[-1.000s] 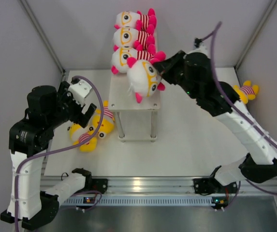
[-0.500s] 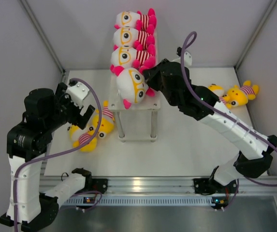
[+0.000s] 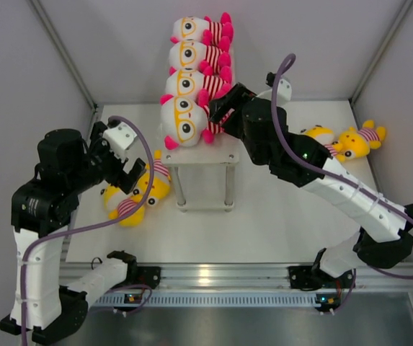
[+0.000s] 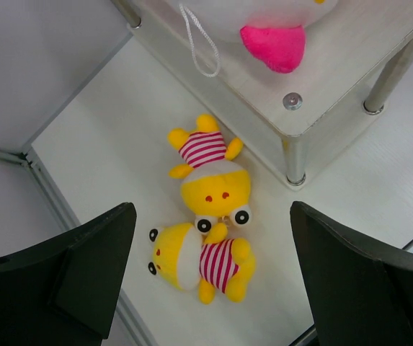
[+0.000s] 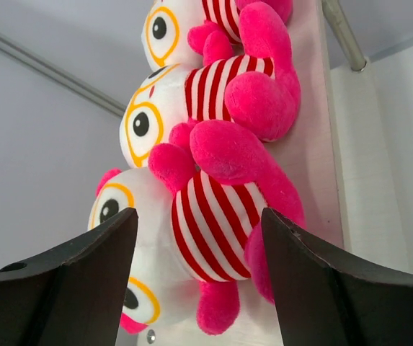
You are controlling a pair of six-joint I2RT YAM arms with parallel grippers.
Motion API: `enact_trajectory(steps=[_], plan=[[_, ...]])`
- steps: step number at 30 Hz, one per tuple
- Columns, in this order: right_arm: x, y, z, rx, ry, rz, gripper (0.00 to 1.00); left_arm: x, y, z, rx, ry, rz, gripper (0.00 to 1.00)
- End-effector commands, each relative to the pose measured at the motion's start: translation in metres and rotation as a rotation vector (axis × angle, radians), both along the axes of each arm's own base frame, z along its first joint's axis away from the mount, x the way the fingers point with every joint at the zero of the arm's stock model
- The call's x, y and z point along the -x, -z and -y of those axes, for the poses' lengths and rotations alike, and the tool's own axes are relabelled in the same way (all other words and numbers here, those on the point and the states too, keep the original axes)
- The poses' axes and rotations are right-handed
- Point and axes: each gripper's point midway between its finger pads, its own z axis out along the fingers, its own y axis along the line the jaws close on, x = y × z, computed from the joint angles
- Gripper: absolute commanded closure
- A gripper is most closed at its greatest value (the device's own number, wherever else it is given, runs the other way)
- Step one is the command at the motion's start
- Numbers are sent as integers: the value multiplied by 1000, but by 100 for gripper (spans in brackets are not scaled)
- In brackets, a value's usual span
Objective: Place and organize the stuffed toys onto the shelf
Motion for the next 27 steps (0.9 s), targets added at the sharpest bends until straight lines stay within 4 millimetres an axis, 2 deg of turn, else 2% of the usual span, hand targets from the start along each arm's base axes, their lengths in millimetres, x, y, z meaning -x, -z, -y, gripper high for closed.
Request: enact_trajectory(steps=[1, 4, 6, 7, 9, 10, 13, 14, 18, 25, 27], plan=[[11, -42, 17, 25, -18, 129, 31, -2, -18, 16, 50, 78, 40, 6], [16, -49, 22, 94, -50, 172, 30, -12, -27, 20, 67, 79, 72, 6], [18, -50, 35, 167, -40, 200, 31, -19, -29, 20, 78, 58, 76, 6], [18, -40, 35, 212, -47, 201, 31, -20, -29, 20, 89, 52, 74, 6], [22, -36, 40, 236, -63, 213, 32, -20, -30, 20, 95, 46, 73, 6], [22, -22, 36, 273, -85, 207, 32, -21, -30, 20, 96, 45, 73, 6], [22, -6, 28, 360, -132, 204, 31, -21, -26, 18, 91, 28, 67, 6], [20, 5, 25, 398, -140, 182, 30, -21, -24, 17, 88, 22, 63, 6], [18, 16, 12, 439, -183, 186, 31, -19, -20, 15, 84, 16, 58, 6], [9, 31, 26, 439, -84, 141, 37, -17, -20, 14, 89, 9, 58, 6], [11, 32, 25, 426, -100, 144, 44, -16, -22, 15, 93, 16, 61, 6]])
